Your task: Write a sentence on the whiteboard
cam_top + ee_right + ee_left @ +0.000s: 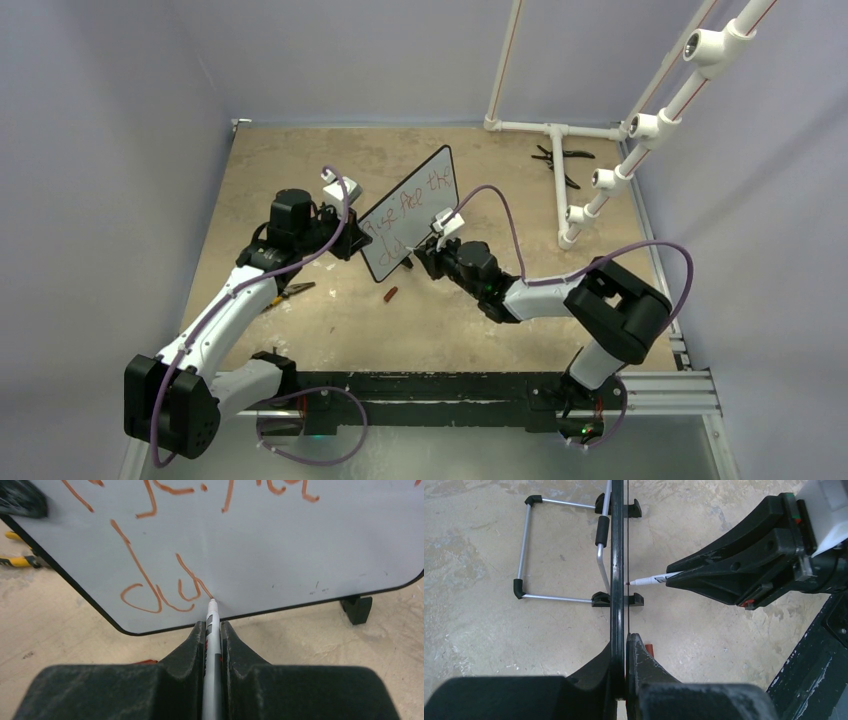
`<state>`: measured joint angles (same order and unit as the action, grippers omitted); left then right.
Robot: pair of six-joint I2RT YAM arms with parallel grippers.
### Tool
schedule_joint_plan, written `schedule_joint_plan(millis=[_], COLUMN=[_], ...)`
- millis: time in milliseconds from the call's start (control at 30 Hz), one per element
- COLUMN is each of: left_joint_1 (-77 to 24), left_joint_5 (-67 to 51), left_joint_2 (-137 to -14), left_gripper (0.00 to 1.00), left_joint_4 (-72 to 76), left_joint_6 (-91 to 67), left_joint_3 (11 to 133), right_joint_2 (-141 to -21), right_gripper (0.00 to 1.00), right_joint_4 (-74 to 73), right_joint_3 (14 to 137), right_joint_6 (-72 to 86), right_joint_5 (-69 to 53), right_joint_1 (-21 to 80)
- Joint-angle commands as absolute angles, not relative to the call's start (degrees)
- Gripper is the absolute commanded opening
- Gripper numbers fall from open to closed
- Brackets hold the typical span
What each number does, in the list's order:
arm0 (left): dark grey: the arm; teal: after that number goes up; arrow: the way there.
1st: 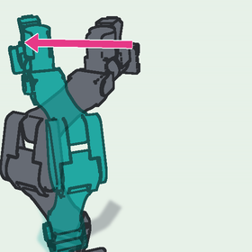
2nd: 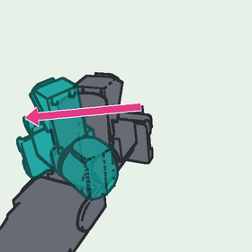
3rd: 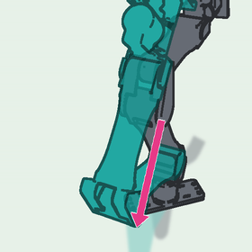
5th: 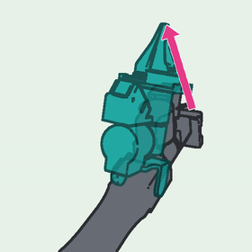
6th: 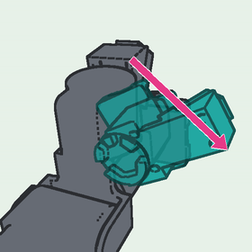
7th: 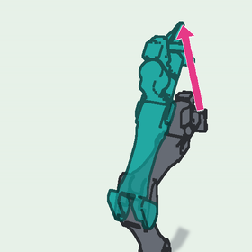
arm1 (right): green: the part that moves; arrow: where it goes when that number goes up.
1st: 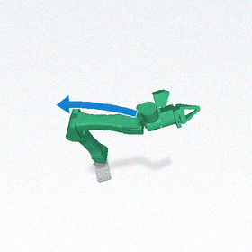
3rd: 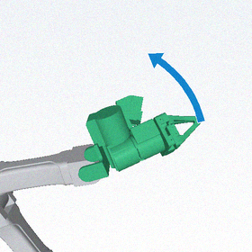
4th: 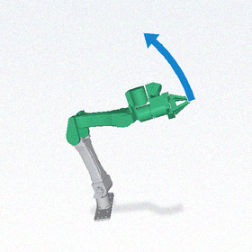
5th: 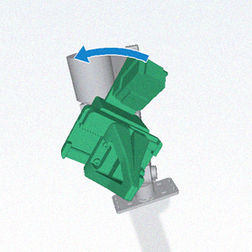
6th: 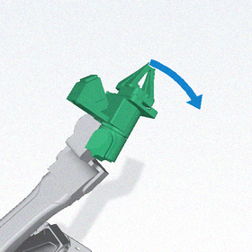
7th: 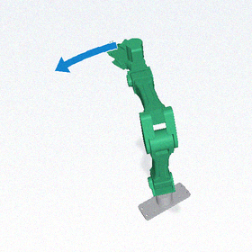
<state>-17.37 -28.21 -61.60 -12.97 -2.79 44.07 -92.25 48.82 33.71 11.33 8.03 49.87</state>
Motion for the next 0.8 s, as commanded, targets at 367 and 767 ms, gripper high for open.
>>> schedule_joint_plan(millis=[367,767], left_joint_1=[-17.67,-17.67], left_joint_5=[-31.55,-31.55], left_joint_2=[-59.94,-60.07], left_gripper=[0.0,0.0], left_joint_4=[-12.18,-12.13], left_joint_6=[-3.0,-3.08], left_joint_3=[44.44,44.42], right_joint_2=[-87.39,-86.87], right_gripper=[0.0,0.0], right_joint_4=[52.64,56.29], right_joint_3=[32.43,32.11], right_joint_6=[10.91,9.26], right_joint_5=[12.24,3.45], right_joint_1=[49.83,49.83])
